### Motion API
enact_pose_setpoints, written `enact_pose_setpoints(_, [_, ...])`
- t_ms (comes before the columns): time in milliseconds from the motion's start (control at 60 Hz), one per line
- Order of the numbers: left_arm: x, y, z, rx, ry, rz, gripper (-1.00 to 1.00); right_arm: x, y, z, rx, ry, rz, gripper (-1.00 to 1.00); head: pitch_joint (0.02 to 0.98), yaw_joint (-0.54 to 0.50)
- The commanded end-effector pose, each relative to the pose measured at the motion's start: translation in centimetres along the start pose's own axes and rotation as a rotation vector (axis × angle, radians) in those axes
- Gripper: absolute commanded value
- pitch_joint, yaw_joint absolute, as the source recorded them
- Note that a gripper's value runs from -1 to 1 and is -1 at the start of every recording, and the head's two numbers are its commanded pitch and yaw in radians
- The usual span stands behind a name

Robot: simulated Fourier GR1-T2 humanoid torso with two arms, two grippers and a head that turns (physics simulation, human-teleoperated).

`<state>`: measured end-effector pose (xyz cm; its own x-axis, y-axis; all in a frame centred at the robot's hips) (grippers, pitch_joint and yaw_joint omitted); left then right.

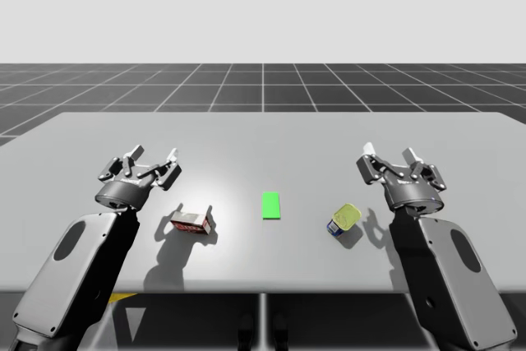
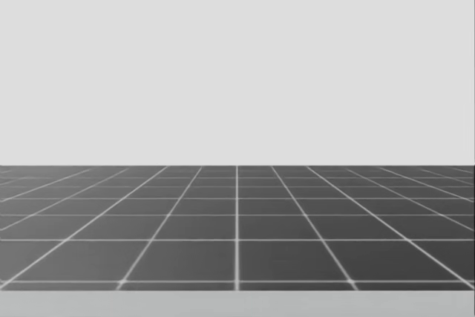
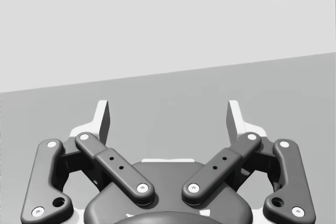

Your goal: Look at the card. If it is red, pick the object on the left. If it is green, pick the object on the right.

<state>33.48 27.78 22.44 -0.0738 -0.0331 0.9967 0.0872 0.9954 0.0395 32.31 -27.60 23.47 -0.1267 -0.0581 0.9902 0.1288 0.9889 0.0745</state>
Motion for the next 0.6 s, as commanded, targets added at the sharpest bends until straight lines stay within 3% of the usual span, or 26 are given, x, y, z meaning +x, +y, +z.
enact_pose_setpoints(17, [-0.04, 0.01, -0.03, 0.0, 0.0, -0.001, -1.0, -0.05, 0.03, 0.15, -0.02, -0.017, -0.019, -1.0, 0.067, 0.0])
enact_pose_setpoints(117, [-0.06, 0.01, -0.05, -0.001, 0.001, -0.002, -1.0, 0.0, 0.01, -0.04, 0.005, -0.008, -0.012, -1.0, 0.075, 0.0])
enact_pose_setpoints(150, [-0.06, 0.0, -0.04, -0.001, 0.001, -0.002, -1.0, 0.06, -0.02, -0.1, -0.001, 0.018, 0.013, -1.0, 0.084, 0.0])
enact_pose_setpoints(267, [-0.09, -0.02, -0.05, -0.001, 0.002, -0.002, -1.0, -0.01, -0.05, -0.19, 0.007, 0.026, 0.022, -1.0, 0.145, 0.0])
enact_pose_setpoints(317, [-0.1, -0.05, -0.05, -0.002, 0.002, -0.002, -1.0, -0.05, 0.02, -0.21, 0.004, 0.026, 0.043, -1.0, 0.204, -0.01])
enact_pose_setpoints(600, [-0.25, -0.11, -0.15, -0.008, 0.007, -0.011, -1.0, -0.07, 0.12, -0.32, -0.003, 0.038, 0.048, -1.0, 0.505, -0.03])
